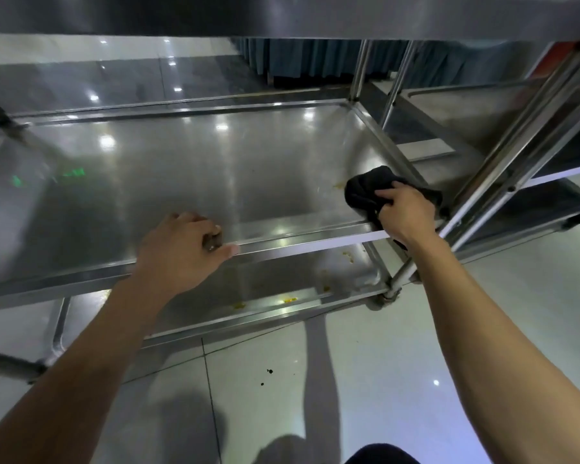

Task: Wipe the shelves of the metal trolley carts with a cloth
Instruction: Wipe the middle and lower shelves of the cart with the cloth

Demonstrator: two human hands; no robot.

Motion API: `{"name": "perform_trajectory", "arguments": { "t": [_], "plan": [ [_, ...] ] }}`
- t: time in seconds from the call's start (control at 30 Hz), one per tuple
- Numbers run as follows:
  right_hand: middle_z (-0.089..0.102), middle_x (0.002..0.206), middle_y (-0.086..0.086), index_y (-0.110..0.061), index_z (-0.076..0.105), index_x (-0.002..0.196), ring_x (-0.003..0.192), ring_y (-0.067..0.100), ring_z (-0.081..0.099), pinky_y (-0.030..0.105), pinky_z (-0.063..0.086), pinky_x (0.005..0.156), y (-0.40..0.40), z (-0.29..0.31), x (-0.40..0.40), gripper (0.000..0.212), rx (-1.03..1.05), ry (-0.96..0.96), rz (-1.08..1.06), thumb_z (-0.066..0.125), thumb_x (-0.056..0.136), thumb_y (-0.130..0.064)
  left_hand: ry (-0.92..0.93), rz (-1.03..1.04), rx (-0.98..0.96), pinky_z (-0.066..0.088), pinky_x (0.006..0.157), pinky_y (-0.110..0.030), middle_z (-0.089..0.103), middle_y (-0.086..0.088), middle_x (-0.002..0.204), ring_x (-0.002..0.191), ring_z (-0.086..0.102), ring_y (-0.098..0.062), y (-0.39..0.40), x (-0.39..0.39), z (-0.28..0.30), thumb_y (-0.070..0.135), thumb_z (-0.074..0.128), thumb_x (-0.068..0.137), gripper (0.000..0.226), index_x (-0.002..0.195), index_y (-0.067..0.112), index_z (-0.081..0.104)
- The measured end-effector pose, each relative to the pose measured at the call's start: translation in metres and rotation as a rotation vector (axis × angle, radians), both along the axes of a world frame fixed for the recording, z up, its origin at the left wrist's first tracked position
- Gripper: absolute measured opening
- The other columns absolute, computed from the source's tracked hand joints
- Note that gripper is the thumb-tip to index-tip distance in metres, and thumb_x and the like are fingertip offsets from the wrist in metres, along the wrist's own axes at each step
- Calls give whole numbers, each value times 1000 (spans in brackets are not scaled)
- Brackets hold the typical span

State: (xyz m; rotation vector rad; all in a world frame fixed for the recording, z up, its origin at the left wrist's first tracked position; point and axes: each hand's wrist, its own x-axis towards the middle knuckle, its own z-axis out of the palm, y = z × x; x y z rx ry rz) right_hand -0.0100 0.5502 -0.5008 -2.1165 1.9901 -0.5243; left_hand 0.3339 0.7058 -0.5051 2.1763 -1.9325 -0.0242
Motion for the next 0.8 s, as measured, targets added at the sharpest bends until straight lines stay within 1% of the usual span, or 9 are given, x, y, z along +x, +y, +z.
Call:
{"name": "perform_trajectory", "arguments": {
  "t": [0.1,0.2,0.27,0.37,0.47,0.53,0.6,0.7,0.8],
  "plan": [
    [44,155,1,-29,68,128,144,26,37,40,28,119,8,1,19,50,69,3,91,51,85,-9,27,0,8,47,86,-39,63,6,121,113,53,-23,4,5,0,83,44,78,63,107,33,70],
    [50,151,-1,-28,71,123,140,24,41,40,32,116,34,-3,62,48,33,10,268,53,84,-8,37,0,15,47,83,-38,62,5,116,113,54,-23,3,6,1,89,39,73,74,115,33,64],
    [51,150,-1,-29,73,121,142,22,40,39,32,115,52,-8,96,44,12,10,366,54,86,-10,32,19,19,46,81,-39,62,3,118,115,54,-24,4,4,0,89,43,73,78,121,31,59],
    [51,149,-2,-32,72,120,142,23,38,40,31,114,75,-12,145,42,-5,0,502,57,86,-13,17,31,25,48,87,-42,60,1,129,121,52,-26,4,1,-3,87,48,73,86,136,29,50],
    [50,150,-2,-37,70,122,143,23,37,42,30,114,92,-12,180,40,-19,33,604,58,88,-21,19,28,-1,49,87,-43,63,-1,125,115,55,-27,4,-1,-5,79,56,75,82,138,26,50],
    [50,150,-3,-38,69,123,143,23,36,42,28,115,95,-10,187,41,-10,20,611,56,88,-20,35,56,-9,48,85,-43,63,-2,124,115,55,-27,4,-1,-7,74,62,76,80,138,25,50],
    [51,148,-3,-36,70,123,142,23,36,41,29,114,95,-9,184,43,-5,-11,609,55,88,-16,58,60,1,48,86,-43,62,-2,126,116,54,-27,3,0,-7,73,62,74,83,140,25,48],
    [55,144,-4,-32,73,120,140,22,40,40,32,113,90,-7,173,44,-8,-42,602,53,86,-12,72,50,21,50,88,-44,62,0,127,117,53,-26,2,-1,-3,79,60,73,84,139,28,48],
    [57,141,-4,-29,75,116,137,23,43,38,35,111,79,-7,149,42,-15,-65,534,54,85,-10,63,63,63,50,91,-47,58,1,134,124,50,-26,1,-2,0,85,55,70,92,141,28,44]
  ]
}}
